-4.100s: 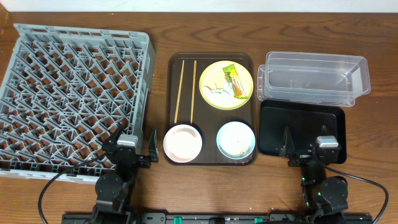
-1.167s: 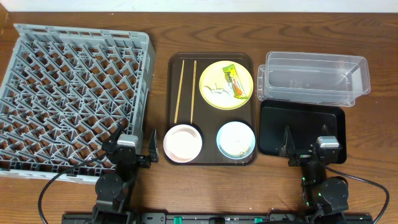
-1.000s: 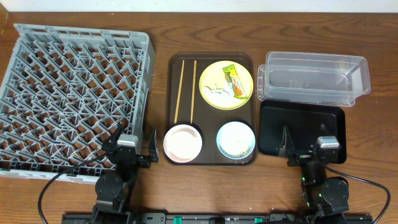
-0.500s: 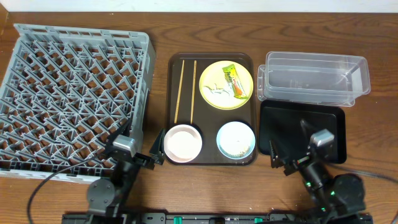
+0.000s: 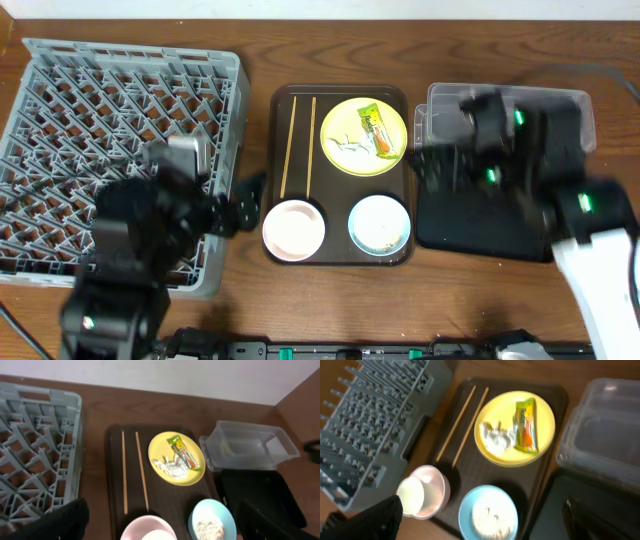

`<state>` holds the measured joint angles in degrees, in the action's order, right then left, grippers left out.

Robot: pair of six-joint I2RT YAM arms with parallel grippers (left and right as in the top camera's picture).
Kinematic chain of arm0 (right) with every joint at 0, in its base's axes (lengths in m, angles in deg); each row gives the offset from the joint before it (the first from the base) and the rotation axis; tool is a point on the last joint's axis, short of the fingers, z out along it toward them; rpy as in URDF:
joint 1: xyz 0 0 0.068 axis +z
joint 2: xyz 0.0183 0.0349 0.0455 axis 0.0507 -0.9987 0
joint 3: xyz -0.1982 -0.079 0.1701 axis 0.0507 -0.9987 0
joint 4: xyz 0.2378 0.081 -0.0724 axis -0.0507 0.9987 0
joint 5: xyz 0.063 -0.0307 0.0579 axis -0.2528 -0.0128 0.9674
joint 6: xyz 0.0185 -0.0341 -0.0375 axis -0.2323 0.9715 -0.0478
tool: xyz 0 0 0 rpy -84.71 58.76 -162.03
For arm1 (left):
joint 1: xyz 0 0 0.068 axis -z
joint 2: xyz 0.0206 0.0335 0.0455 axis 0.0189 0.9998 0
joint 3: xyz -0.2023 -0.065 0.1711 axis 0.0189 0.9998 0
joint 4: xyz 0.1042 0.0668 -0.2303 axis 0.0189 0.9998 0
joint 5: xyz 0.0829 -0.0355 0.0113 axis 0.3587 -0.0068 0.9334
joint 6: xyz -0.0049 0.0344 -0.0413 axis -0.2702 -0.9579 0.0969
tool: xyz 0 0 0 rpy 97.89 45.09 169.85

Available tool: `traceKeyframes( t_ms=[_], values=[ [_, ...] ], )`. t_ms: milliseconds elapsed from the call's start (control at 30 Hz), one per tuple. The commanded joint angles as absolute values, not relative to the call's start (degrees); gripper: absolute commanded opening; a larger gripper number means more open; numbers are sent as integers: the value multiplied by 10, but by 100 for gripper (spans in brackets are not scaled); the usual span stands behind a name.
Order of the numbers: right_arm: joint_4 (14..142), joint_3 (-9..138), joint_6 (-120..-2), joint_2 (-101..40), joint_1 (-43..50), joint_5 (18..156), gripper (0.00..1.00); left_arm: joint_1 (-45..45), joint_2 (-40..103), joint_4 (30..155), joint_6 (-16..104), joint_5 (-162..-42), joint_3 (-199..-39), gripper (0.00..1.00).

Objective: Sort waste into correct bins and load items into the dishwasher
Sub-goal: 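Reach the right gripper to the yellow plate and grasp the crumpled foil, then carry the foil with the right gripper into the clear bin and release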

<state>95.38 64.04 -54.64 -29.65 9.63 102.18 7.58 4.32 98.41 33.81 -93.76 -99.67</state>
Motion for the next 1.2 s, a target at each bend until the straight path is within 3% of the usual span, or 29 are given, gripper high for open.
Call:
traceKeyframes(
  t_ms=[0, 100, 433, 767, 900, 1000, 1100, 1167],
  values=[
    [953, 688, -553, -381, 97, 1090, 99, 73, 88, 1012, 345, -945, -1059, 94],
    [898, 688, -547, -445, 123, 1135, 92, 73, 102, 1021, 345, -945, -1060, 94],
    [833, 688, -547, -597, 253, 905, 80, 73, 108, 1028, 345, -945, -1060, 94],
    [737, 688, -547, -733, 272, 857, 59, 73, 108, 1028, 345, -945, -1060, 94],
    [726, 688, -547, -744, 272, 854, 55, 73, 108, 1028, 345, -945, -1060, 94],
    [728, 695, -547, -733, 272, 854, 41, 73, 108, 1028, 345, -945, -1060, 94],
    [739, 705, -547, -710, 269, 854, 6, 73, 108, 1028, 345, -945, -1060, 94],
    [748, 709, -547, -684, 264, 854, 1, 73, 108, 1028, 345, -945, -1060, 94]
  ],
)
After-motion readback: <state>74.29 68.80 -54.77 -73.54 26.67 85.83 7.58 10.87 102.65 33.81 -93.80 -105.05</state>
